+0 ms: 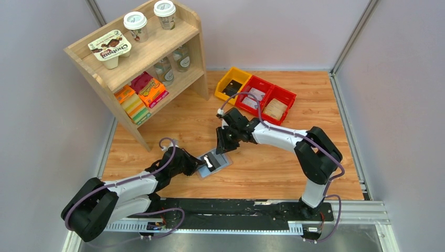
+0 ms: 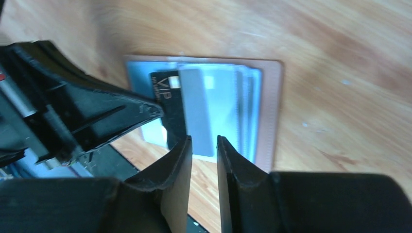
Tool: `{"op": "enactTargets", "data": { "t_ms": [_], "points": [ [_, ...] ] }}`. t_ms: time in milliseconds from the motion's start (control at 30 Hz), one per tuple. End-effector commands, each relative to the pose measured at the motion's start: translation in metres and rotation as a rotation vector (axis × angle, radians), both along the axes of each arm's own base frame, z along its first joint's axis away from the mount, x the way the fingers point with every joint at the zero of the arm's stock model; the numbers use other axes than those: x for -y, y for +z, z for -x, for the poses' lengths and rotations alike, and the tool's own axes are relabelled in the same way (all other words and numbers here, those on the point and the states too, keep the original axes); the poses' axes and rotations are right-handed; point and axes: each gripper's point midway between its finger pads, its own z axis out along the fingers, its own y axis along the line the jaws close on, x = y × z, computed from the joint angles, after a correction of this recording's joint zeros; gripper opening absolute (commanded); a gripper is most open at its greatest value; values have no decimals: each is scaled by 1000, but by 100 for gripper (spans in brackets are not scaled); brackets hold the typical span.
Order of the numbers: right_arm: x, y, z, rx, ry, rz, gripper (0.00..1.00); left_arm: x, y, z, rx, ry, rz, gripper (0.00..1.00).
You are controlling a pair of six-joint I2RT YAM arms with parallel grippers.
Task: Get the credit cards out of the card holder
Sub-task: Remove the credit card from the card holder.
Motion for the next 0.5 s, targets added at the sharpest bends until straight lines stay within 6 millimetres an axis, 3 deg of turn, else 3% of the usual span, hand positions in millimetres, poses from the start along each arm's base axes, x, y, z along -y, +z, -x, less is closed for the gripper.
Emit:
{"op": "enactTargets", "data": {
  "t_ms": [0,267,467],
  "points": [
    [-27,17,6,10,111,-97,27,-4,-4,0,1,0,-26,0],
    [-18,-32,23,-153,118,-15,24,-3,0,-3,21,0,-22,3],
    [2,-54,24,-218,110,43,24,-5,1,-6,36,-17,-21,25]
  ]
}}
